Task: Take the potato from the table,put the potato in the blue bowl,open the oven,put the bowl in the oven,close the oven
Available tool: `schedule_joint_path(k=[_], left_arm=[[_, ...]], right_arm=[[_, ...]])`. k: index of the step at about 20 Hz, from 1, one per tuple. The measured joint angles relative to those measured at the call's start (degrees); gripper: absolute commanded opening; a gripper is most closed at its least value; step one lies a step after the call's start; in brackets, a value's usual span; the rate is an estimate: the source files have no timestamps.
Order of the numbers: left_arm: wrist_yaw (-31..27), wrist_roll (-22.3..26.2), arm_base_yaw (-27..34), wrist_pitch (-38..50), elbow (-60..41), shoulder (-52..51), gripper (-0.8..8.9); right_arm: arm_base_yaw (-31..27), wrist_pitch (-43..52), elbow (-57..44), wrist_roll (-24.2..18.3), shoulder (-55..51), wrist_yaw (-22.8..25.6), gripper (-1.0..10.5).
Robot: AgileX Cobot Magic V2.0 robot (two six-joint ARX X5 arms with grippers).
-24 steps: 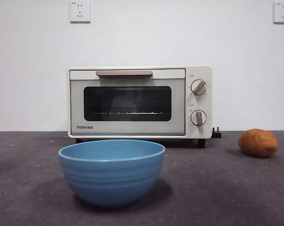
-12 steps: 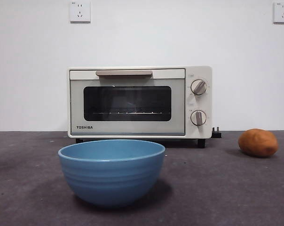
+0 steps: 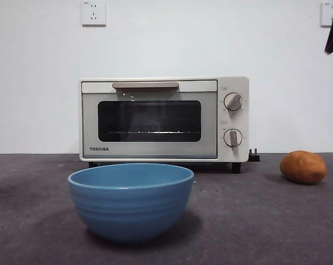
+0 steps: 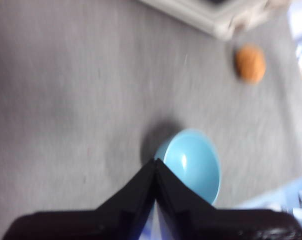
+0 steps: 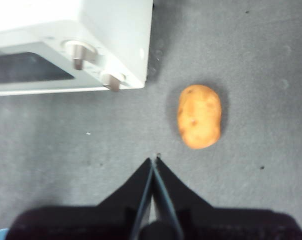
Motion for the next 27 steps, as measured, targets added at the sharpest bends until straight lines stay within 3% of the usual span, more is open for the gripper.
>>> schedule_joint_path(k=[3, 8, 12, 13, 17, 27], left_arm=[[0.04, 3.74, 0.00, -2.49, 0.00, 3.78, -0.04], [0.04, 6.45, -0.22, -2.84, 0.00, 5.01, -0.04], [0.04, 7.41, -0.22, -2.71, 0.00, 5.01, -0.04], [0.04, 7.58, -0.22, -2.67, 0.00, 5.01, -0.04], [0.04, 8.04, -0.22, -1.73, 0.00, 5.01, -0.04], [0.04, 8.07, -0.22, -1.01, 0.00, 5.09, -0.04]], right_arm=[[0.00, -1.77, 3.85, -1.07, 6.80, 0.00, 0.2], [0.00, -1.88, 6.25, -2.38, 16.24, 0.00, 2.5], [0.09, -0.07, 6.62, -3.80, 21.22, 0.52, 6.1], [0.24, 0.63, 6.64, -4.00, 22.21, 1.53, 6.5], [1.36, 3.21, 6.73, -4.44, 25.79, 6.75, 6.7], [3.96, 7.48, 6.84, -4.61, 32.52, 9.73, 6.6]])
